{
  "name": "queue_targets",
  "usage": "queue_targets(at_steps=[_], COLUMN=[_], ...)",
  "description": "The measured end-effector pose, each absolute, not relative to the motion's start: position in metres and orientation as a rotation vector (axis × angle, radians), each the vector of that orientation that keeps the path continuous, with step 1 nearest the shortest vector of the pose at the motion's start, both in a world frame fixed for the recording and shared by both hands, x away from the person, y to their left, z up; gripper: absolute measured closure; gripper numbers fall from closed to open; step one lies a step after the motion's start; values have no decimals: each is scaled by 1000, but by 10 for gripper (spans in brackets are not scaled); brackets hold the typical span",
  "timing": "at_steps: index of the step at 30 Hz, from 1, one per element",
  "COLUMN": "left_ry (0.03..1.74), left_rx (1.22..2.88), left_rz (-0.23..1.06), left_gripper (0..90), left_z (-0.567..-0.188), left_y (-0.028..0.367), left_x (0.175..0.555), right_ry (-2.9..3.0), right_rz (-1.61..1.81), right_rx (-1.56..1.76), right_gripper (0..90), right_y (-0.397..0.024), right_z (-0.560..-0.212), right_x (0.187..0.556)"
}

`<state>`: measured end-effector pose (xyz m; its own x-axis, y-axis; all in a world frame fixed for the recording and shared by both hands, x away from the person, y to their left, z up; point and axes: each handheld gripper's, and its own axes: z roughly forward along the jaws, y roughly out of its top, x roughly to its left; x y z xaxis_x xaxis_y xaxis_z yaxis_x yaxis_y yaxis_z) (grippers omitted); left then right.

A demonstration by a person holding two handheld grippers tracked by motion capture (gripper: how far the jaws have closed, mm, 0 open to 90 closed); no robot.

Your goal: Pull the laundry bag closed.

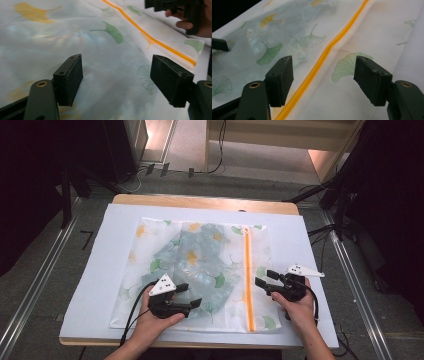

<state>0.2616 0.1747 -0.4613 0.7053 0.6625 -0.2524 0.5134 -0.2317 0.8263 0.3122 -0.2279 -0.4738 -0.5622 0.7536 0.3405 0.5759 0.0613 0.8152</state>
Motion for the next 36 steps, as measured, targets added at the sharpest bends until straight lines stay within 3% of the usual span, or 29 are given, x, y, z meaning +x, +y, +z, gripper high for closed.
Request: queue_targets(at_steps=[14, 18, 24, 36], left_ry=[1070, 1124, 1125, 1172], left_rx=[1771, 1728, 1786, 1819], left_rz=[244, 221, 266, 329], left_gripper=[261, 193, 96, 71], left_z=[-453, -449, -445, -445], left_y=[248, 267, 293, 335], left_x=[275, 276, 268, 250], right_ry=[2144, 2142, 2120, 2071], right_rz=[1475, 1466, 1465, 1450], right_rx=[1359, 1359, 1381, 1433], right_gripper=[323, 310, 288, 244], right_y=[-250, -257, -269, -290], right_z=[-473, -473, -473, -471], right_x=[279, 270, 258, 240])
